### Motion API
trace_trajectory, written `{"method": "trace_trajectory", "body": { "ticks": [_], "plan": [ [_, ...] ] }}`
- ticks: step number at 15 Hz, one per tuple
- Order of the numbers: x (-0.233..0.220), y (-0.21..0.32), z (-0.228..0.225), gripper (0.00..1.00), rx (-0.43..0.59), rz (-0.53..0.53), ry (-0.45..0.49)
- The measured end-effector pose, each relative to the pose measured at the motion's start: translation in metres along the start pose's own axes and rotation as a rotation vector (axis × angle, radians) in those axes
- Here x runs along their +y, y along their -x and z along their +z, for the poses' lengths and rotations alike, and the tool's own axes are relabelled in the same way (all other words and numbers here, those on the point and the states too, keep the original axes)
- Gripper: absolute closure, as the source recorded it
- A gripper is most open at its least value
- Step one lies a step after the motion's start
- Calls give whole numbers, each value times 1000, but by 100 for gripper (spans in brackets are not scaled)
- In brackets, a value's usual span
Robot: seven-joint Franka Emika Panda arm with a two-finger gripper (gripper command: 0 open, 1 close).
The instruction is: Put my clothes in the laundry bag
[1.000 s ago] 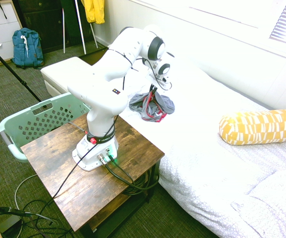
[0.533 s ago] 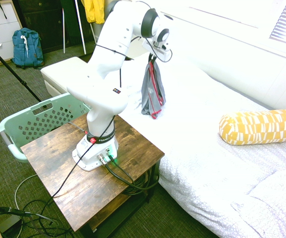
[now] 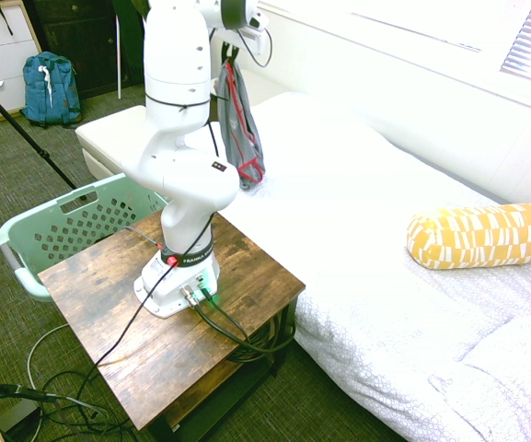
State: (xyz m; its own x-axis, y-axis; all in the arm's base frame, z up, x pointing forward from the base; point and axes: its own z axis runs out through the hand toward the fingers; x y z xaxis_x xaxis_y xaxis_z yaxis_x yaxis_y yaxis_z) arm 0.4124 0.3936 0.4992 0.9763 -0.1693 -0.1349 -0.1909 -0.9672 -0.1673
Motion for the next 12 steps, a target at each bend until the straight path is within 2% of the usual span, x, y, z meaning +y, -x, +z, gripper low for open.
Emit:
{"method": "trace_trajectory", "body": {
  "ticks": [4,6,8,10,12],
  "plan": [
    [-13,178,-6,100,2,-145,82],
    [5,272,5,100,7,-204,130],
    [36,344,12,100,4,-249,161],
    [66,379,28,100,36,-265,189],
    [76,381,48,100,31,-257,220]
  ]
}}
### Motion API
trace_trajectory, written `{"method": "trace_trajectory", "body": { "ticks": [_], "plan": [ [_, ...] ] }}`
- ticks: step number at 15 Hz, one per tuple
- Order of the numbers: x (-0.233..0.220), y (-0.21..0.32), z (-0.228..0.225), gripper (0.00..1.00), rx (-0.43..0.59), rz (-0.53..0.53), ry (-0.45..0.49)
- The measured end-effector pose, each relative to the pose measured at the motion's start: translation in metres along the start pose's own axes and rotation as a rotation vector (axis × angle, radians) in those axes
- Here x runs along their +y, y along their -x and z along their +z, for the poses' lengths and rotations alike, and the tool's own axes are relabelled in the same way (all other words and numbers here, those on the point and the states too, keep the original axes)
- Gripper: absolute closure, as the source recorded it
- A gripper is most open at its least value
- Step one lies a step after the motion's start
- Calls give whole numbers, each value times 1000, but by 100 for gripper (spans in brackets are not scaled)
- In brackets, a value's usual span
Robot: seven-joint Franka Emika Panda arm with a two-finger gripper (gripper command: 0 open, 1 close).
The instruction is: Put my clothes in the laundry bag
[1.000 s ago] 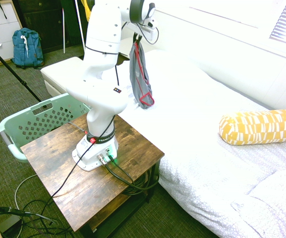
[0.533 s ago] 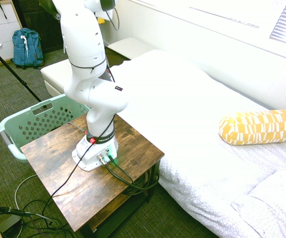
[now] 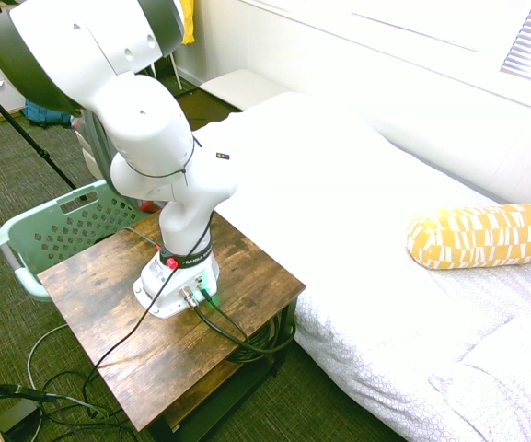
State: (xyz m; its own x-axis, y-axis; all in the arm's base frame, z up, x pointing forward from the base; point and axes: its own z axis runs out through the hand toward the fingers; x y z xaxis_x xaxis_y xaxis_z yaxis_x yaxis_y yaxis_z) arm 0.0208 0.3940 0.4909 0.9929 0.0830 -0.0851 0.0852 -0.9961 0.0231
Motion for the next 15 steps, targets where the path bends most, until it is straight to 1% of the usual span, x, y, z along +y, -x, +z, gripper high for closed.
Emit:
{"method": "trace_trajectory", "body": {
  "ticks": [2,3,7,15],
  "plan": [
    [-4,-9,15,100,-24,20,20],
    [-7,-13,22,0,-32,25,27],
    [-13,-18,37,0,-58,26,58],
    [-13,-21,35,0,-59,25,53]
  ]
}}
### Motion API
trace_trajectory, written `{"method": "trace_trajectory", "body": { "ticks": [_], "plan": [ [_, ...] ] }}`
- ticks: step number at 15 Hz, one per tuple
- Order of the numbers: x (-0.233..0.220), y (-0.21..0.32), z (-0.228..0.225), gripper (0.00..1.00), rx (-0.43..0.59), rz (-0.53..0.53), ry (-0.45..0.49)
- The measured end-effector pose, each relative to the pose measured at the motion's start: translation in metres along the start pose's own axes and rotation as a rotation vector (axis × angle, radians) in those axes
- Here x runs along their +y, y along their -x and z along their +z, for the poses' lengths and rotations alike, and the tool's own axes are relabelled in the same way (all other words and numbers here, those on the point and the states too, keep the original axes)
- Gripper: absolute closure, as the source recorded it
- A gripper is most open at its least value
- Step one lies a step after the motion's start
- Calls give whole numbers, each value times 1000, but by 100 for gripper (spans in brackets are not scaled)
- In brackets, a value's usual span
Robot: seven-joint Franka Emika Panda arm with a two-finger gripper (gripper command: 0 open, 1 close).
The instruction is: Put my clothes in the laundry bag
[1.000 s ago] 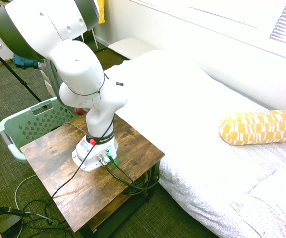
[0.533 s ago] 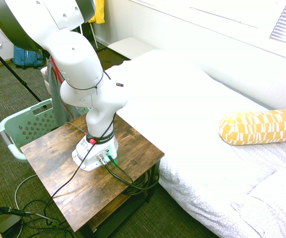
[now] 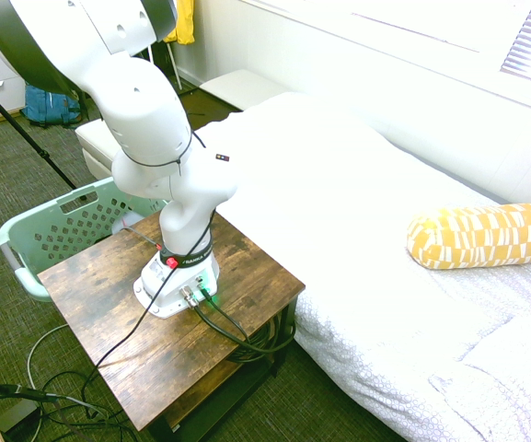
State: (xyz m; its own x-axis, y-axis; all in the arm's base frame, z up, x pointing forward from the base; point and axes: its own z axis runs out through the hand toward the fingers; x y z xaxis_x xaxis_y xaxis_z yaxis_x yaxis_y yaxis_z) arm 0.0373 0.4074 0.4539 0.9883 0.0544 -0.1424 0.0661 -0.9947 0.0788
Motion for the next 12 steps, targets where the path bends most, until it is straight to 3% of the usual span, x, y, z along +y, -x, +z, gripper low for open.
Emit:
{"method": "trace_trajectory", "body": {
  "ticks": [3,6,9,12],
  "plan": [
    [12,-42,-14,0,21,54,-31],
    [51,-142,-39,0,100,181,-89],
    [141,-272,-75,0,215,393,-142],
    [246,-357,-106,0,229,568,-198]
  ]
}}
